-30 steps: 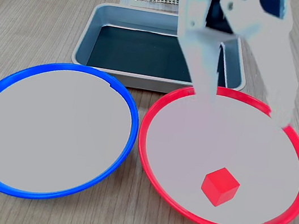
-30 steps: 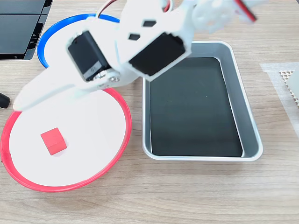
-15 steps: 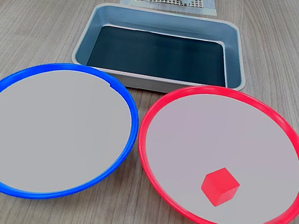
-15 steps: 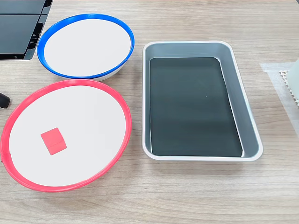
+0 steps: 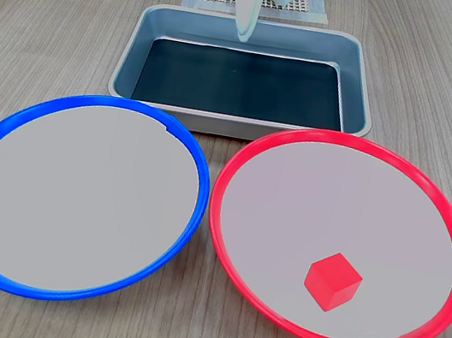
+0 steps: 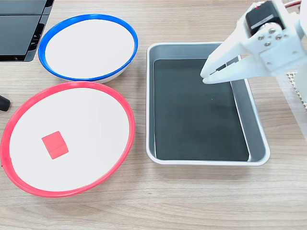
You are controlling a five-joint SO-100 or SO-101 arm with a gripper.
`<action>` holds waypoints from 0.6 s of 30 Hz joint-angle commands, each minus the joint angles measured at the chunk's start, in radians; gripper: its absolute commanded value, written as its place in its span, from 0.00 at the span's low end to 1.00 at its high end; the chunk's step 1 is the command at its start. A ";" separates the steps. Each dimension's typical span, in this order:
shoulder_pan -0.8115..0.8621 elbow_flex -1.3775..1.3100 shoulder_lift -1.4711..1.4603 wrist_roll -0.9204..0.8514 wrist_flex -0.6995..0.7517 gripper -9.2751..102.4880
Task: Move a red block from tray to red dish
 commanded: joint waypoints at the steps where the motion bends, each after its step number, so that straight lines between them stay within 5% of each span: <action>1: 0.014 0.023 0.048 0.014 -0.003 0.08; 18: 0.002 0.034 0.067 0.012 -0.009 0.08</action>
